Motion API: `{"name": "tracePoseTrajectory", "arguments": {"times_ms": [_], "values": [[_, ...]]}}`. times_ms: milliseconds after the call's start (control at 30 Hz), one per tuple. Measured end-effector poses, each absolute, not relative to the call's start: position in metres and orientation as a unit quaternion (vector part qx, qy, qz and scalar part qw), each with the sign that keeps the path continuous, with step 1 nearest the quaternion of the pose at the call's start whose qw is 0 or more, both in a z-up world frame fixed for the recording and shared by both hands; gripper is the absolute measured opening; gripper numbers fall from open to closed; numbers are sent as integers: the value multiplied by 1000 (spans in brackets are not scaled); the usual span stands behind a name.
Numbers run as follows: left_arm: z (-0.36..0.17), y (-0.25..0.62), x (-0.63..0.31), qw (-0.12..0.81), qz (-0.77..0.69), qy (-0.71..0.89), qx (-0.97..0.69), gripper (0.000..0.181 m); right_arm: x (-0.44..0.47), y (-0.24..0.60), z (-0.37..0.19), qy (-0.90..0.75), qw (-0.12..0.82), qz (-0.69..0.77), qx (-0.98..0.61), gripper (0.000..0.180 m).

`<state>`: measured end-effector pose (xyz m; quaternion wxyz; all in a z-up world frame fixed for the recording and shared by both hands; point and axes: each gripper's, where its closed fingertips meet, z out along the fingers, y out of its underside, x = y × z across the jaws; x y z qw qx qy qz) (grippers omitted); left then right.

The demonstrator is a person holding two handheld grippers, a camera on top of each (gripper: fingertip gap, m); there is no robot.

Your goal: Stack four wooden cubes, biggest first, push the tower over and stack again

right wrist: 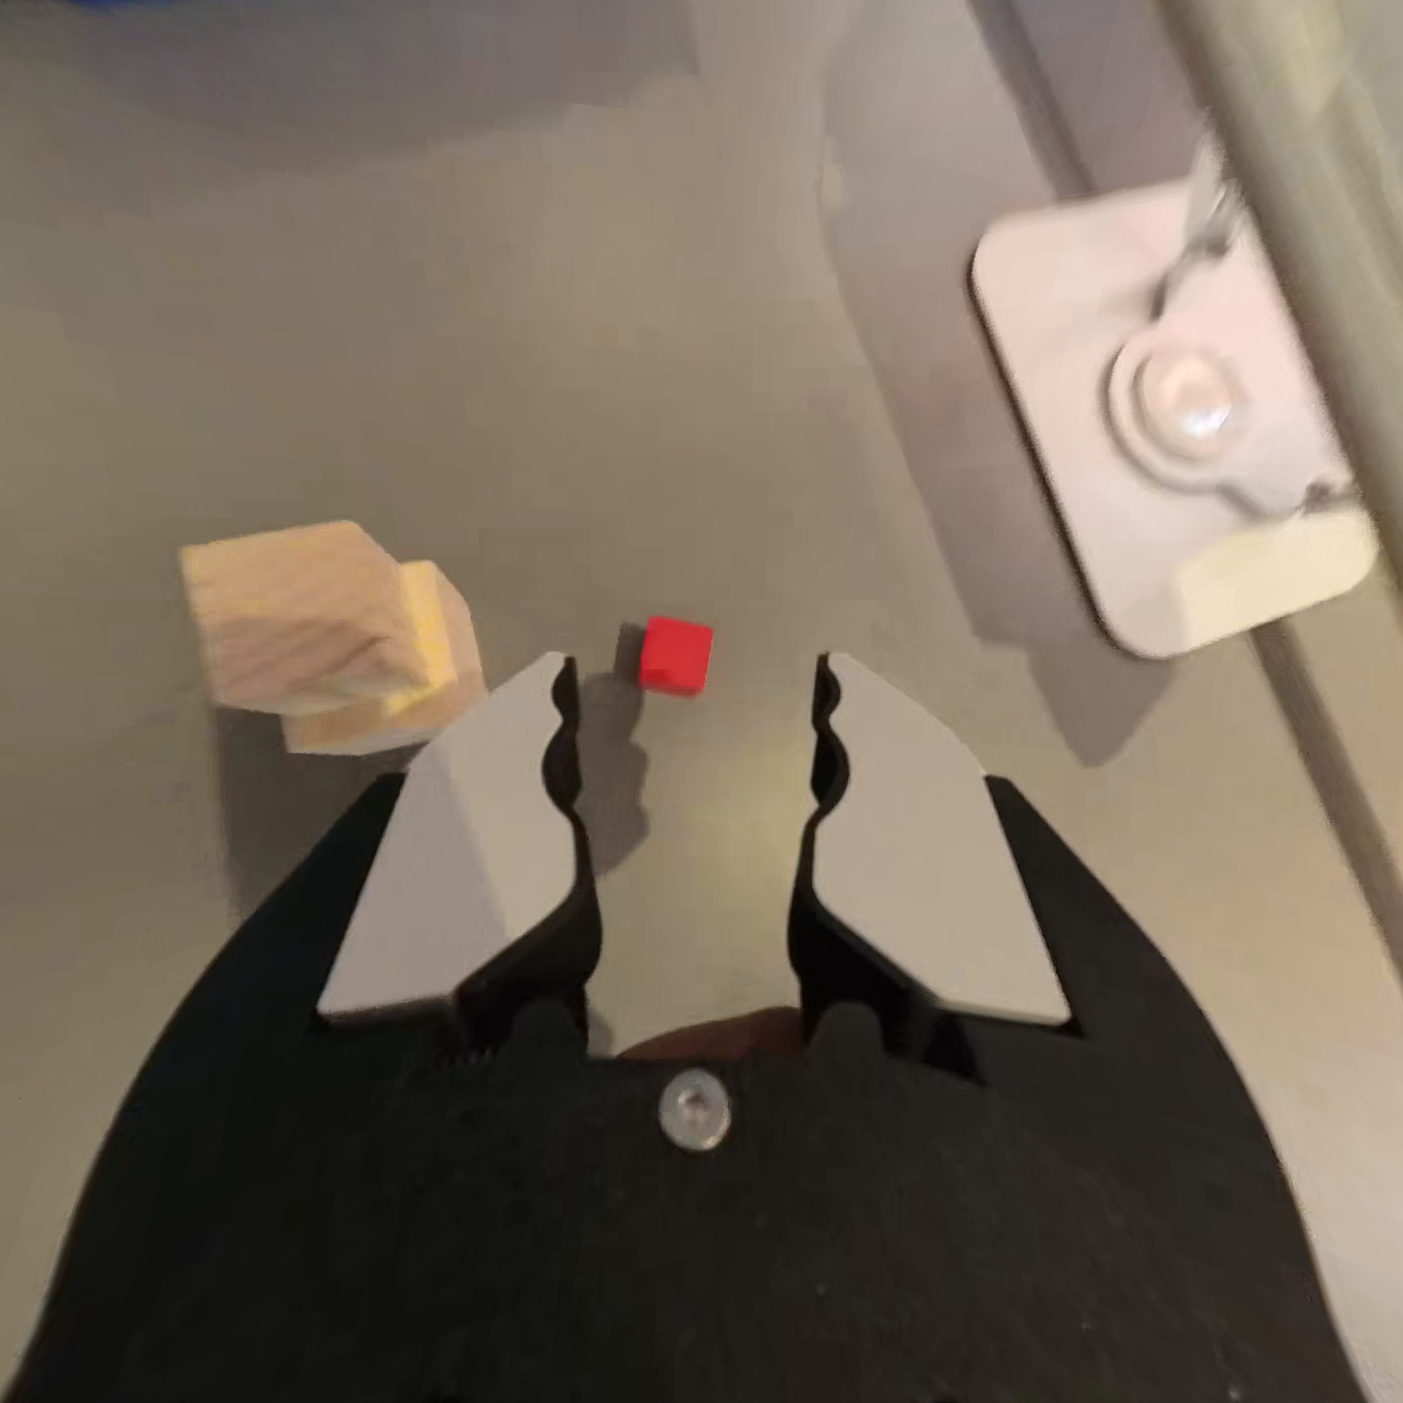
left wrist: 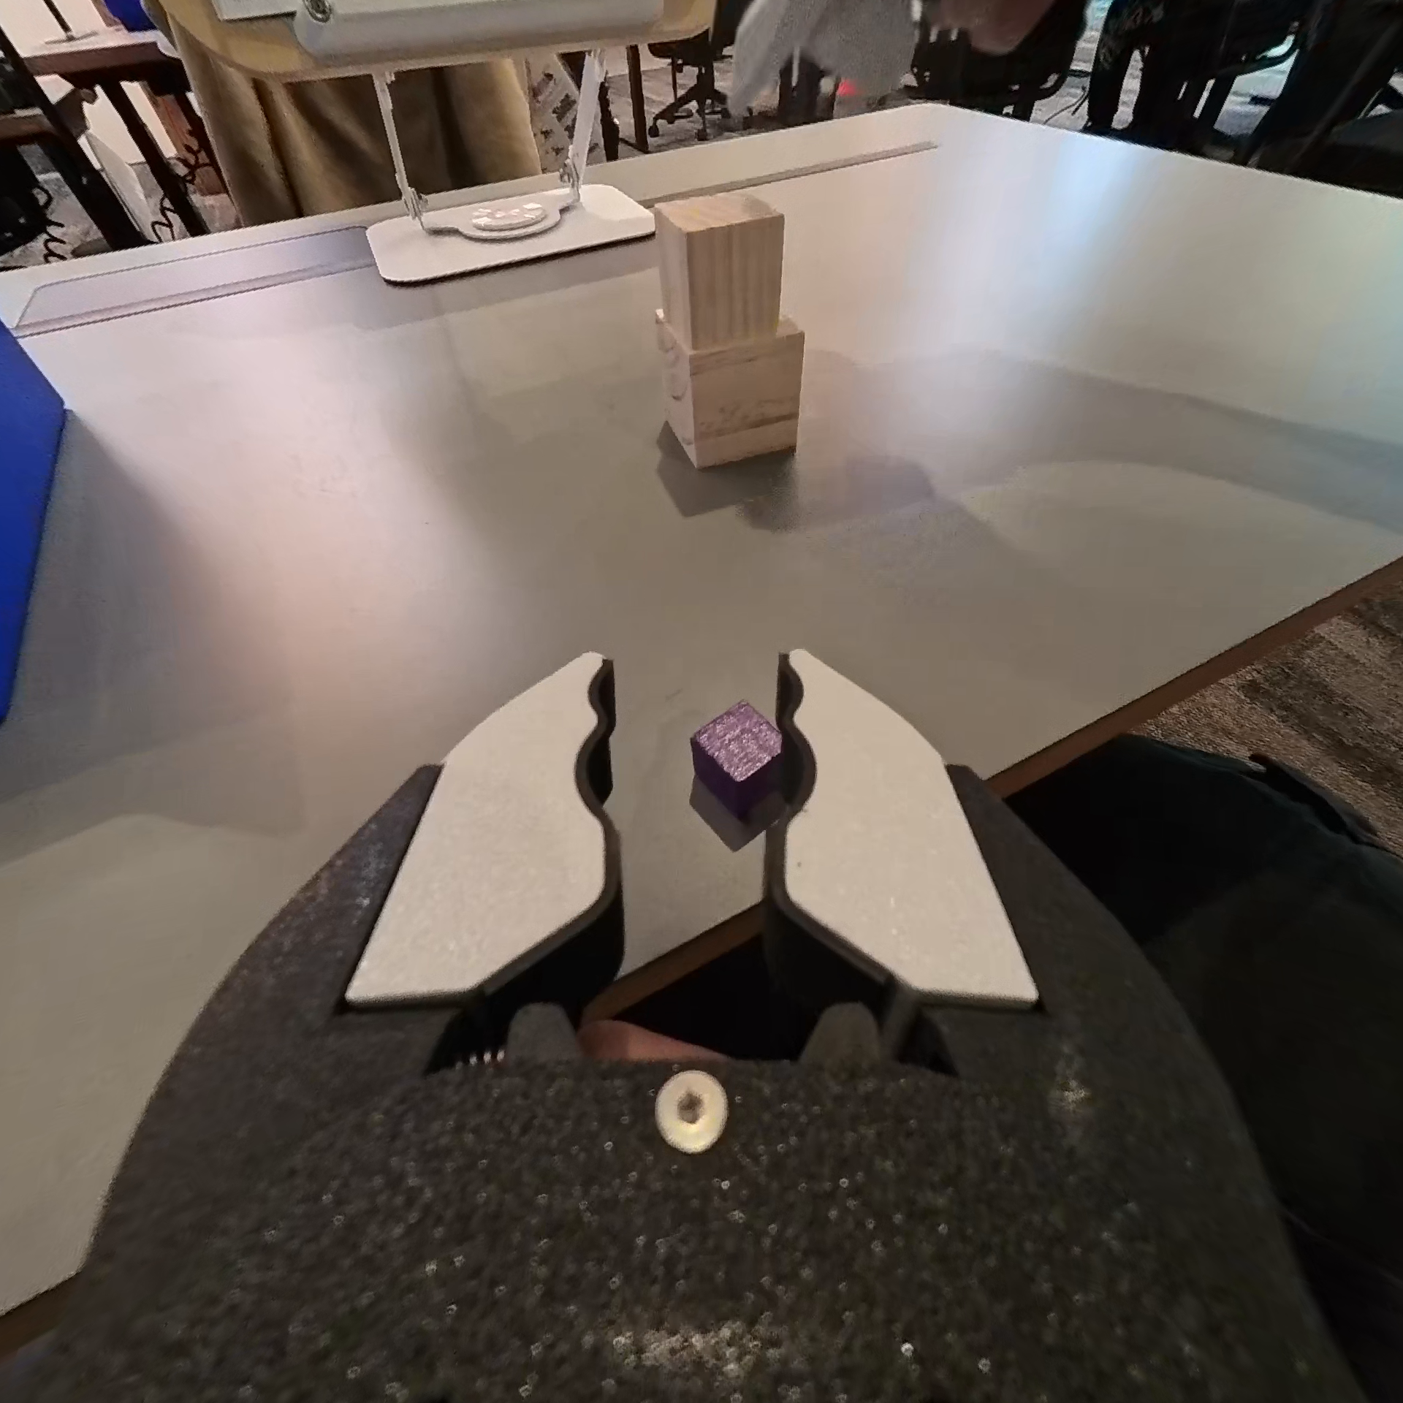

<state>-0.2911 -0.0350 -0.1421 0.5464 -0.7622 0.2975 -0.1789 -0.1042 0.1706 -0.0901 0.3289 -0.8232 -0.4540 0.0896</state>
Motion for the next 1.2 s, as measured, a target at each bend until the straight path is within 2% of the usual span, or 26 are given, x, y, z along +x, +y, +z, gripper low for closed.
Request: {"name": "tracePoseTrajectory", "arguments": {"times_ms": [100, 333, 433, 567, 700, 833, 1033, 1200], "values": [[-142, -35, -290, 545, -180, 298, -762, 40, -102, 177, -118, -444, 274, 71, -850, 51], [-141, -36, -291, 545, -182, 298, -762, 40, -114, 181, -168, -420, 210, 78, -880, 52], [-140, -36, -292, 547, -183, 297, -761, 40, -107, 186, -186, -416, 196, 47, -887, 42], [-138, -37, -294, 550, -182, 296, -759, 40, -112, 191, -152, -442, 255, 58, -858, 28], [-139, -36, -295, 549, -181, 296, -761, 40, -125, 179, -90, -492, 311, 85, -809, 28], [-141, -36, -293, 546, -180, 299, -762, 40, -142, 145, -54, -536, 288, 106, -787, 28], [-142, -39, -289, 543, -180, 307, -760, 40, -160, 106, -67, -570, 216, 84, -788, 28], [-141, -40, -288, 544, -180, 310, -759, 40, -169, 100, -77, -572, 209, 85, -788, 28]]}}
